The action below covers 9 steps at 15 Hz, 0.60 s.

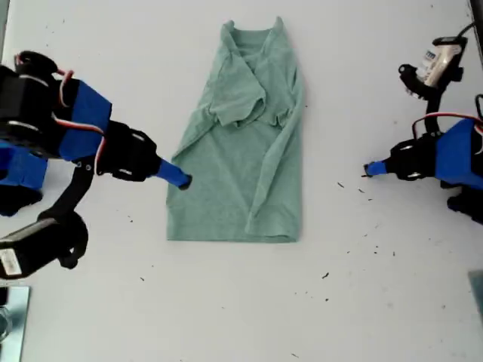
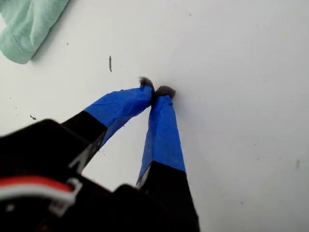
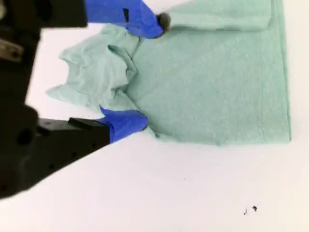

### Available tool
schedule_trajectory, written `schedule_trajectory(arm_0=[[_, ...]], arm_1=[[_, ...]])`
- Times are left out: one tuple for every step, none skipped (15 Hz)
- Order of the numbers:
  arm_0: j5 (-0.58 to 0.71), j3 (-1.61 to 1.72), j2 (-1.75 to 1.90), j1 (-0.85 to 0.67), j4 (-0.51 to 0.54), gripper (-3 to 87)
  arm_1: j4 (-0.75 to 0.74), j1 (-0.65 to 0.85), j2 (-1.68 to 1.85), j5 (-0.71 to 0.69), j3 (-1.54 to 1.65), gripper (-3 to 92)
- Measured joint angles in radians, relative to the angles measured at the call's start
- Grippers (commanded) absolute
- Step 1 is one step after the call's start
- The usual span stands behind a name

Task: Fold t shirt

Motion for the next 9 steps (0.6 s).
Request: schedule_trajectory(arm_0=[[-0.008,0.078,0.000,-0.014,-0.020,28.4],[-0.012,0.160,0.000,-0.025,-0.054,28.3],[-0.023,0.249,0.003,-0.029,-0.112,28.3],[-0.037,0.331,0.002,-0.028,-0.195,28.5],[-0.043,0.408,-0.005,-0.028,-0.253,28.5],[-0.049,0.480,-0.025,-0.028,-0.347,28.7],[-0.054,0.503,-0.061,-0.028,-0.416,28.9],[-0.066,0.502,-0.118,-0.018,-0.469,28.6],[-0.074,0.502,-0.189,-0.005,-0.499,25.8]], arm_1=[[0.000,0.000,0.000,0.000,0.000,2.3],[0.000,0.000,0.000,0.000,0.000,2.3],[0.000,0.000,0.000,0.000,0.000,2.3],[0.000,-0.002,0.002,0.000,0.000,2.3],[0.000,-0.011,0.006,0.000,0.000,2.3],[0.000,-0.015,0.006,0.000,0.000,2.3],[0.000,-0.015,0.006,0.000,0.000,2.3],[0.000,-0.015,0.006,0.000,0.000,2.3],[0.000,-0.015,0.006,0.000,0.000,2.3]])
